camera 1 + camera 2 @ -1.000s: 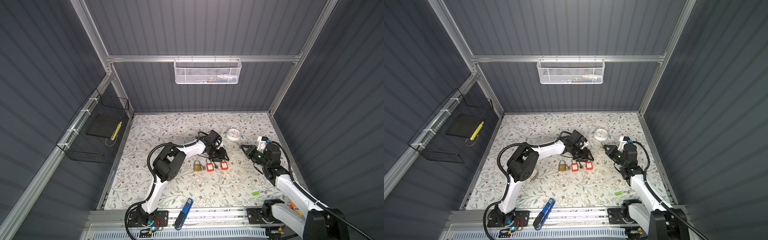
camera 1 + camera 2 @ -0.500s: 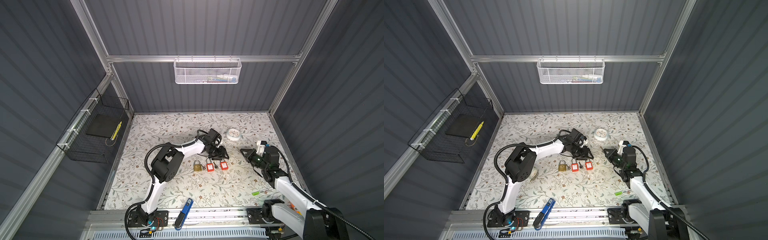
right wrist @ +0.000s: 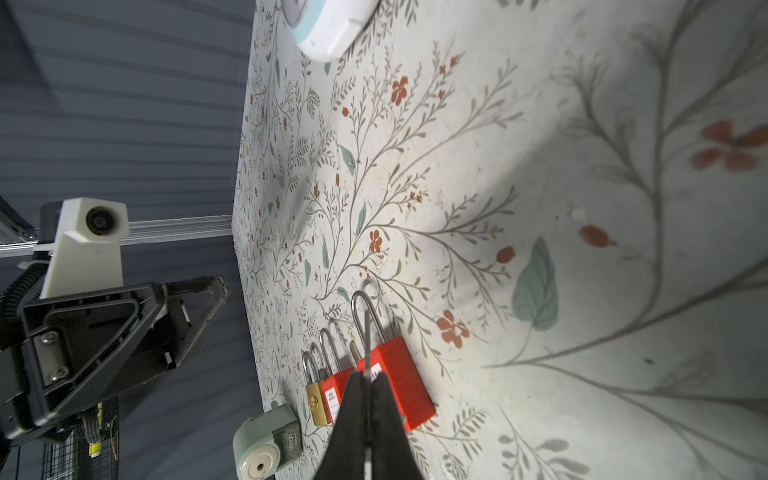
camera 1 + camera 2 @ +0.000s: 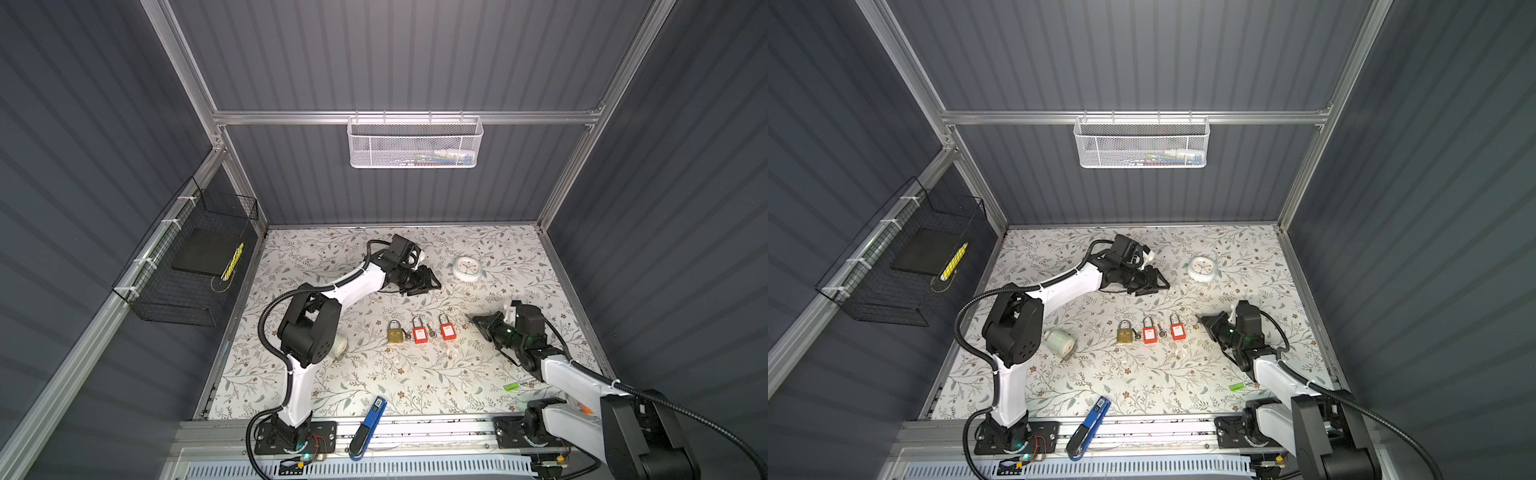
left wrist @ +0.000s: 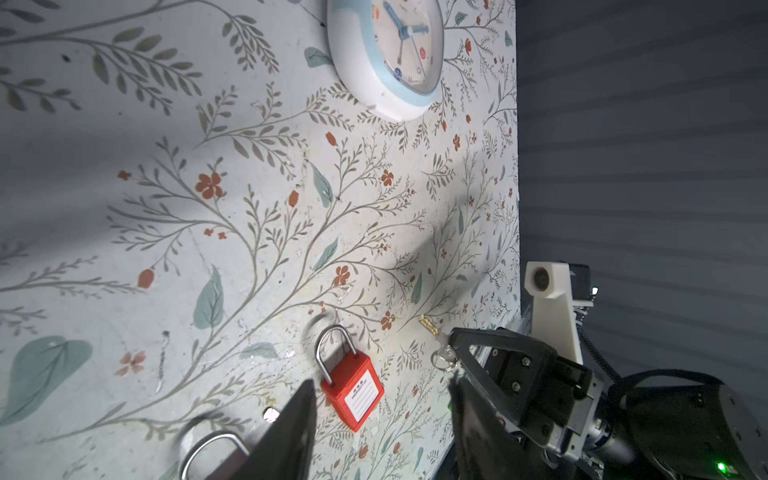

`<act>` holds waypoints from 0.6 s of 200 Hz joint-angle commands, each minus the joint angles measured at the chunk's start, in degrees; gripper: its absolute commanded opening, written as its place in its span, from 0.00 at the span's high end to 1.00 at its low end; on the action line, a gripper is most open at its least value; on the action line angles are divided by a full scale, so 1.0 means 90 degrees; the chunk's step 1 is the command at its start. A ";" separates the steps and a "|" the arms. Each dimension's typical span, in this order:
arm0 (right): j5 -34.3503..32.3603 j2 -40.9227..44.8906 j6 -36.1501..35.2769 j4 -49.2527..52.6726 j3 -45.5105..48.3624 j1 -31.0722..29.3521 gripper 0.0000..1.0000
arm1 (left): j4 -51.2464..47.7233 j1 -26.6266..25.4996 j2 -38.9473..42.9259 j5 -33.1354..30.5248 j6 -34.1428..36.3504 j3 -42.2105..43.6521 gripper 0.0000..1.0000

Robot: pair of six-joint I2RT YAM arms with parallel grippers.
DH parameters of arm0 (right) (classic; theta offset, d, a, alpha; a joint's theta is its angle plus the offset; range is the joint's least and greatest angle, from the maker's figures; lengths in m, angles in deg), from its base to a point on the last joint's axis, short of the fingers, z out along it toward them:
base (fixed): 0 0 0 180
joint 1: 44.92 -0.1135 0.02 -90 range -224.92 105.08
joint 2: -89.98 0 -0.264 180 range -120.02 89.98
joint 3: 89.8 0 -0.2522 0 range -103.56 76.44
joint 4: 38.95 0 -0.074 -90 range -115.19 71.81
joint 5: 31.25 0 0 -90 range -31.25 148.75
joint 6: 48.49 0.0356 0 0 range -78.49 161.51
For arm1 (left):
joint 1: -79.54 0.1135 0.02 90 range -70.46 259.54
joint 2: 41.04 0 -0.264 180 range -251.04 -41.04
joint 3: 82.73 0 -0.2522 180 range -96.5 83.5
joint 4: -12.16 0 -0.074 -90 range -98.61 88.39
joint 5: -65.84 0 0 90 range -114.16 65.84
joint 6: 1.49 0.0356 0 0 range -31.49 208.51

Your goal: Lock with the key

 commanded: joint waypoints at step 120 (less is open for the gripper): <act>-0.0704 -0.1106 0.0699 -0.0859 0.0281 -0.0582 1.00 | -0.0146 -0.0033 0.0223 0.0011 0.0187 0.0172 0.46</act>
